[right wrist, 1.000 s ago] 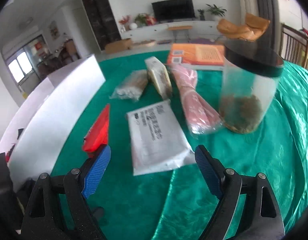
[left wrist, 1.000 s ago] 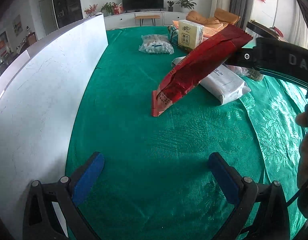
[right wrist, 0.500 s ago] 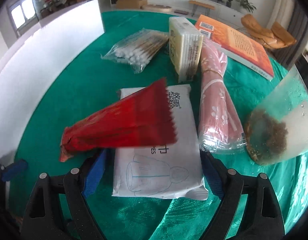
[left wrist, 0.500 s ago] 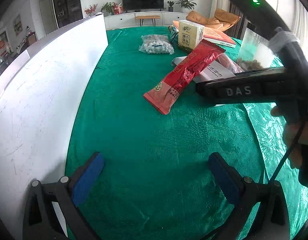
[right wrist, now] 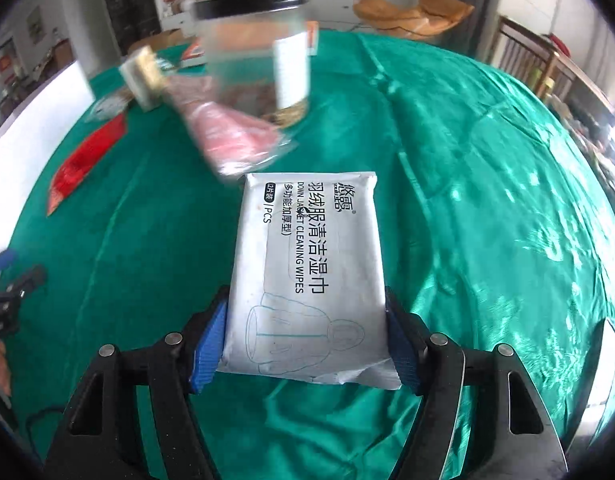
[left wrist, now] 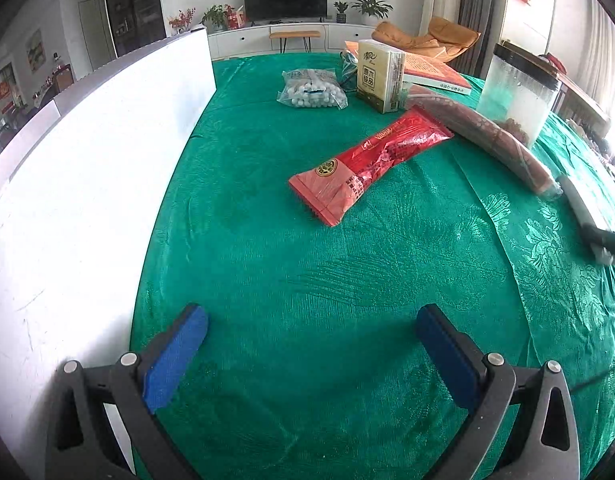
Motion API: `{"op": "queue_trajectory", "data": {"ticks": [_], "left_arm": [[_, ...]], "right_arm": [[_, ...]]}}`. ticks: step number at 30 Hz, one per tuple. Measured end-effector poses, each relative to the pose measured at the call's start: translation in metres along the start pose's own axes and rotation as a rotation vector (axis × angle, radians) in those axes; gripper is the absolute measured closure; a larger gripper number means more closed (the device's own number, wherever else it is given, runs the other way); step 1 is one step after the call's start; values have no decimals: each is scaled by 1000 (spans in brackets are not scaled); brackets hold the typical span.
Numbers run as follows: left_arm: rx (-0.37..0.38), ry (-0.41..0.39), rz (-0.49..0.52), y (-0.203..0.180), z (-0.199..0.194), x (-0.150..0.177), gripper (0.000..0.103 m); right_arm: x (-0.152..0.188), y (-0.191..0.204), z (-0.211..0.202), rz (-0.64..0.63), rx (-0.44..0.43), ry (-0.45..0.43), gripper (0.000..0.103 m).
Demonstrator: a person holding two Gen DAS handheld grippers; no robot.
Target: Organize soft objects
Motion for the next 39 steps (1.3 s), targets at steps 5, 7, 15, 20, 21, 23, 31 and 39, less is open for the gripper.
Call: {"op": "queue_trajectory", "data": {"ticks": [5, 7, 15, 20, 21, 23, 31, 39], "left_arm": [[0, 0, 0, 0, 0, 0, 0], [0, 0, 0, 0, 0, 0, 0], [0, 0, 0, 0, 0, 0, 0], [0, 0, 0, 0, 0, 0, 0], [-1, 0, 0, 0, 0, 0, 0], [0, 0, 0, 0, 0, 0, 0], [-1, 0, 0, 0, 0, 0, 0], [-1, 0, 0, 0, 0, 0, 0]], "right_arm": [[-75, -28, 45, 111, 48, -39, 30], [-99, -24, 58, 88, 23, -81, 28], [-82, -35, 25, 156, -58, -130, 22], [-24, -34, 7, 168, 45, -29, 21], [-12, -31, 5, 167, 69, -15, 21], [5, -26, -2, 179, 106, -22, 21], [20, -21, -2, 182, 143, -58, 18], [21, -22, 1, 187, 127, -52, 14]]}}
Point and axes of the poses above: each gripper's, at about its wrist camera, not at the fingertips, and z roughly the way its jaws point, y to its left, x to its underside, the point moved 3 cm from there along z, roughly the way its jaws point, and after that the axes turned 12 degrees about x, right-handed, at the moved point
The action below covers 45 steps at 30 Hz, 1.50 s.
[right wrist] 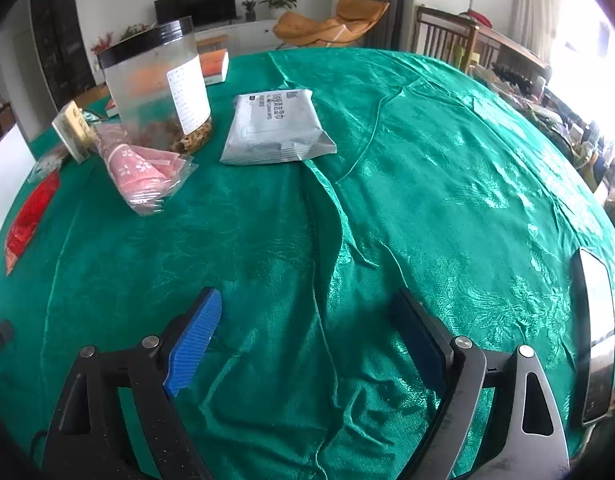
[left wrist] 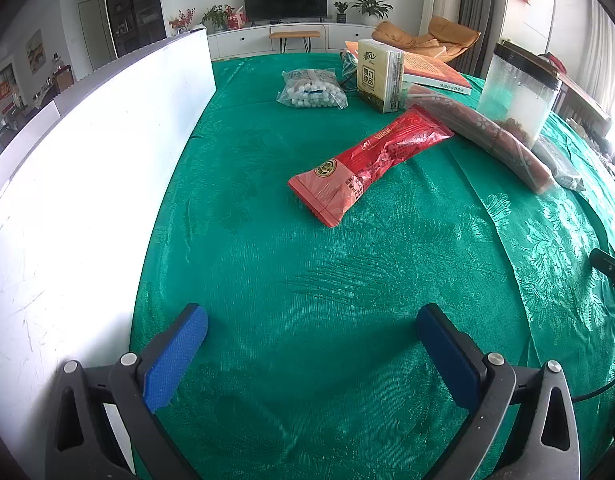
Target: Organize soft objects
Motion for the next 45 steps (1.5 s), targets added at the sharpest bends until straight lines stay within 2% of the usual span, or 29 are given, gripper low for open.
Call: {"op": "queue_trajectory", "data": {"ticks": [42, 43, 45], "left_arm": [[-1, 0, -1, 0, 1, 0, 0], [-2, 4, -2, 0, 1, -1, 0], [8, 66, -25, 0, 1, -6, 1]], "right_arm": [[0, 0, 2, -2, -8, 2, 12], [0, 0, 2, -2, -8, 2, 12], [0, 0, 2, -2, -8, 2, 12]]}}
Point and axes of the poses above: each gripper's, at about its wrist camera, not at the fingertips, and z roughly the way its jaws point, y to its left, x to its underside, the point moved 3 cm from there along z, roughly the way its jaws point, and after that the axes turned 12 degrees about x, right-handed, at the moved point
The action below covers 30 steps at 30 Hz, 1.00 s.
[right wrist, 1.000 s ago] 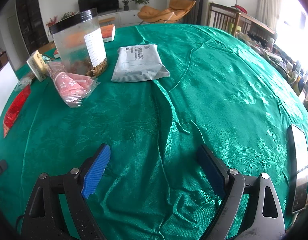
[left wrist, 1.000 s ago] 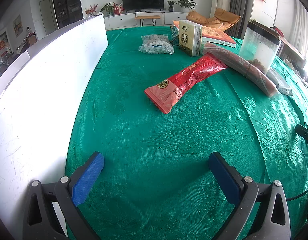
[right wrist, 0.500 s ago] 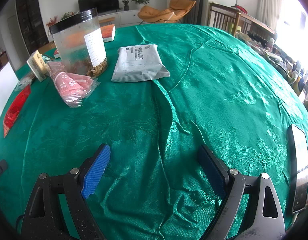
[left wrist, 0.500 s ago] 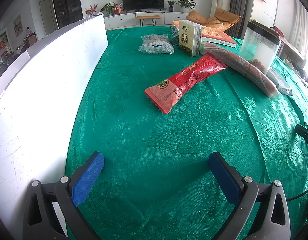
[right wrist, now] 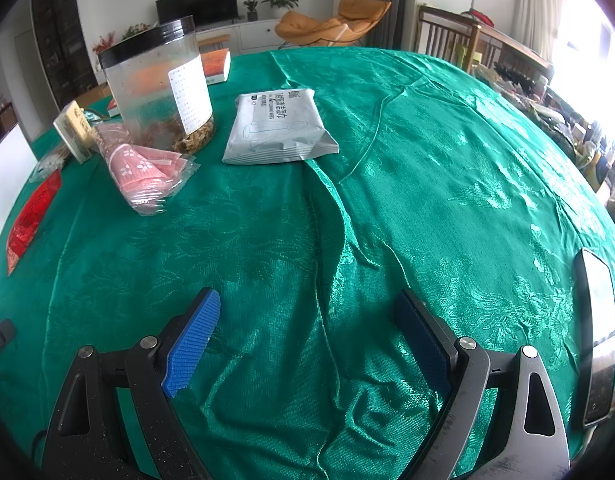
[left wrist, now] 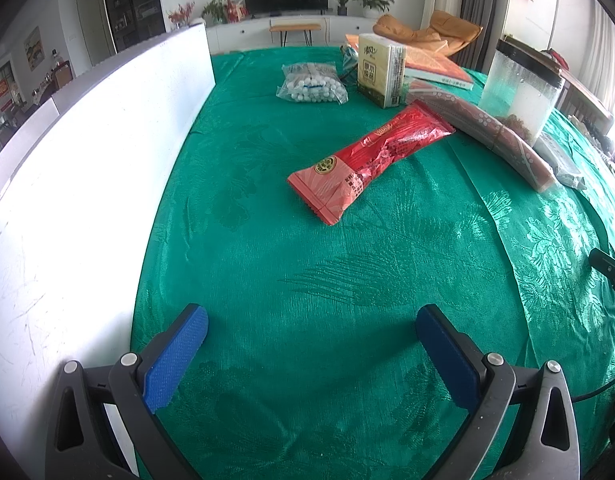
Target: Organize soft objects
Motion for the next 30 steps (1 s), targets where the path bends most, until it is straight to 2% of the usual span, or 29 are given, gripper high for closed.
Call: {"op": "queue_trajectory", "data": {"ticks": [2, 4, 7, 12, 14, 16, 17, 18, 19, 20, 22, 24, 25, 27, 28, 29, 30], "left_arm": [[65, 0, -53, -4, -10, -13, 1], [131, -58, -111, -11, -26, -37, 1], [189, -111, -133, -25, -32, -96, 1], [178, -32, -90, -44, 26, -197, 5], [109, -13, -79, -44, 52, -219, 7], [90, 1, -83, -41, 76, -231, 8], [99, 12, -94, -38, 86, -233, 19], [107, 20, -110, -33, 93, -232, 36], [123, 42, -115, -30, 99, -227, 77], [134, 66, -113, -27, 100, -222, 78], [135, 53, -84, -23, 86, -206, 78], [87, 82, -49, -14, 70, -187, 77], [71, 93, -44, -9, 63, -178, 72], [33, 133, -38, 4, 50, -159, 41], [19, 146, -42, 11, 44, -153, 18], [11, 142, -46, 17, 37, -149, 13], [10, 128, -47, 22, 29, -147, 13]], "right_arm": [[0, 0, 0, 0, 0, 0, 12], [0, 0, 0, 0, 0, 0, 12], [0, 0, 0, -1, -1, 0, 11], [0, 0, 0, 0, -1, 0, 11], [0, 0, 0, 0, -1, 0, 11], [0, 0, 0, 0, -1, 0, 11], [0, 0, 0, 0, -1, 0, 11], [0, 0, 0, 0, -1, 0, 11], [0, 0, 0, -1, -1, 0, 11], [0, 0, 0, 0, -1, 0, 11], [0, 1, 0, -1, -1, 1, 10], [0, 1, 0, 0, -1, 1, 10], [0, 1, 0, -1, -1, 1, 10], [0, 1, 0, -2, -1, 1, 10], [0, 1, -1, -1, -1, 1, 10], [0, 1, -1, 0, -1, 1, 10], [0, 1, -1, -1, -1, 1, 10]]}}
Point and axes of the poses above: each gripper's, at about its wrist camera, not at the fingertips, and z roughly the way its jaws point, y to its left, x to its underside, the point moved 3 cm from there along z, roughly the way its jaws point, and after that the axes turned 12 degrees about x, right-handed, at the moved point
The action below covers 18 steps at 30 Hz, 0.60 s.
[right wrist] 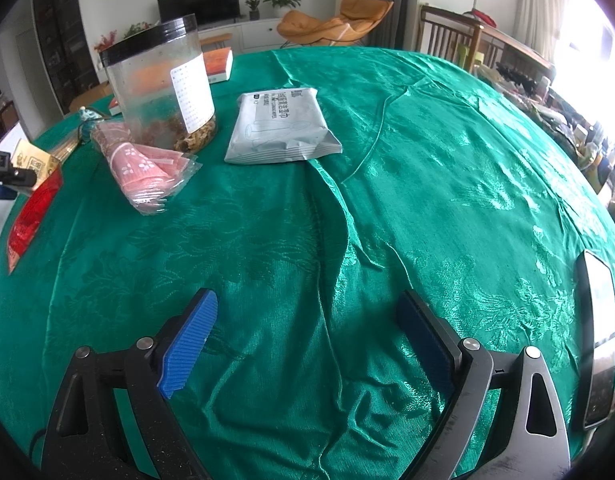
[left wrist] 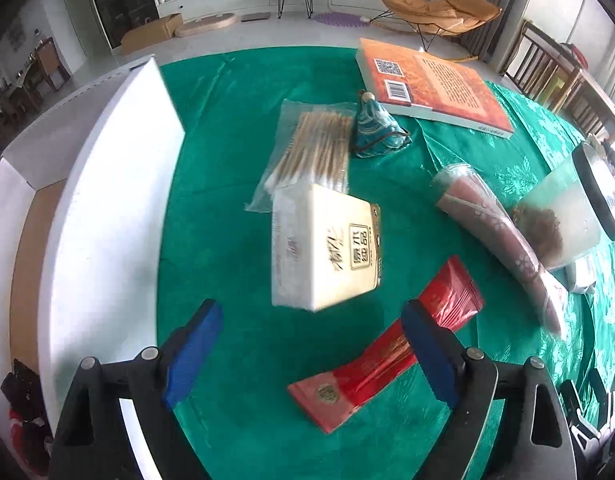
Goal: Organize soft objects
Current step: 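Grasp the yellow tissue pack with the left tool while the right tool grasps the wipes packet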
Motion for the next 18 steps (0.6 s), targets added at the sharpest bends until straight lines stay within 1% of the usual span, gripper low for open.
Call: {"op": "queue_trajectory", "data": {"ticks": [4, 7, 9, 10, 11, 12, 13, 14, 15, 16, 18], "left_arm": [[-13, -39, 18, 8, -20, -8, 13], [-4, -52, 52, 6, -21, -21, 13], [2, -12, 124, 1, -11, -28, 13], [-2, 26, 170, -2, -3, -31, 13], [-22, 64, 211, -4, 6, -33, 13], [-50, 71, 241, -4, 12, -36, 13], [-61, 58, 253, -4, 16, -39, 13], [-39, 48, 248, -4, 21, -40, 13], [11, 60, 228, -4, 29, -40, 13], [59, 86, 194, -3, 36, -38, 12], [107, 121, 128, 0, 40, -34, 11]], "right_arm": [[0, 0, 0, 0, 0, 0, 10], [0, 0, 0, 0, -1, 0, 10], [0, 0, 0, 0, -1, 0, 10], [0, 0, 0, 0, -1, 0, 10], [0, 0, 0, 0, -1, 0, 10], [0, 0, 0, 0, -1, 0, 10], [0, 0, 0, 0, -1, 0, 10], [0, 0, 0, -1, -1, 0, 10], [0, 0, 0, -1, -1, 0, 10], [0, 0, 0, -1, -1, 0, 10], [0, 0, 0, -1, -1, 0, 10]]}}
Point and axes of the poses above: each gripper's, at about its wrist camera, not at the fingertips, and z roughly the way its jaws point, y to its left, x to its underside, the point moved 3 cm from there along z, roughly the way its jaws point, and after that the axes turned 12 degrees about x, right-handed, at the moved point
